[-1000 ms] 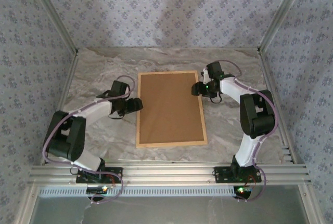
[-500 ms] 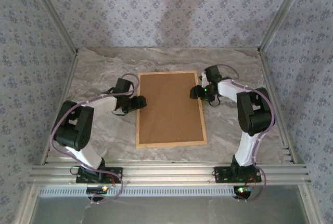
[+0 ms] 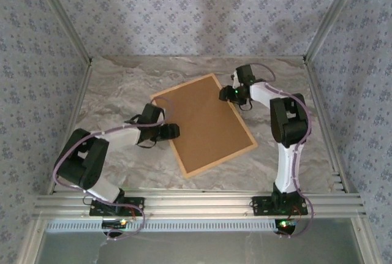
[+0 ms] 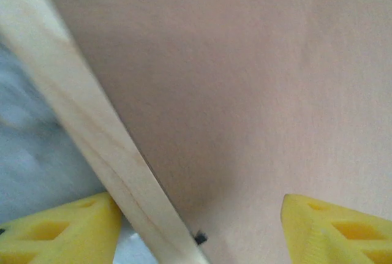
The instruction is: Put the photo into the frame
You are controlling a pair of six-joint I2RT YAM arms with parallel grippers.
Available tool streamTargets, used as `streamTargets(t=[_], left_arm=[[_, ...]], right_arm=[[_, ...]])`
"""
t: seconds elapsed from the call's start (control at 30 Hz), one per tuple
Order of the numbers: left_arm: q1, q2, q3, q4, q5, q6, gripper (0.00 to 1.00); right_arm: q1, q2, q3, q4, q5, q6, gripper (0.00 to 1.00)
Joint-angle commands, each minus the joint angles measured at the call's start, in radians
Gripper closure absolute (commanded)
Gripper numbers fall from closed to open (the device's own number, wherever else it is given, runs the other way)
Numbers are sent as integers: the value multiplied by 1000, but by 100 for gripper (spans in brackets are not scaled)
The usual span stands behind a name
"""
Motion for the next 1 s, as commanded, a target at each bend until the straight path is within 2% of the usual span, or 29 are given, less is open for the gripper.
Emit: streamTargets(t=[0.0, 0.07, 0.2, 0.33, 0.43, 0.53, 0.7, 0.97], left_arm=[[-116, -35, -29, -37, 168, 46, 31], [-117, -55, -9, -100, 139, 78, 31], [-94, -121, 53, -215, 13, 162, 31], [-10, -185, 82, -165, -97, 183, 29], [99, -166, 116, -82, -79, 151, 28], [177, -78, 198, -47, -66, 165, 25], [240, 141, 403, -145, -110, 240, 24], [247, 443, 728, -303, -169, 371, 23]], right_arm=[[99, 58, 146, -46, -174, 19, 43], [105, 70, 183, -85, -170, -2, 43], [92, 12, 170, -167, -98, -69, 41], [65, -128, 46, -200, 28, -139, 36], [48, -247, -82, -193, 99, -163, 32], [32, -362, -217, -184, 146, -170, 28], [-26, -528, -450, -146, 177, -170, 18], [-87, -679, -675, -101, 202, -125, 13]])
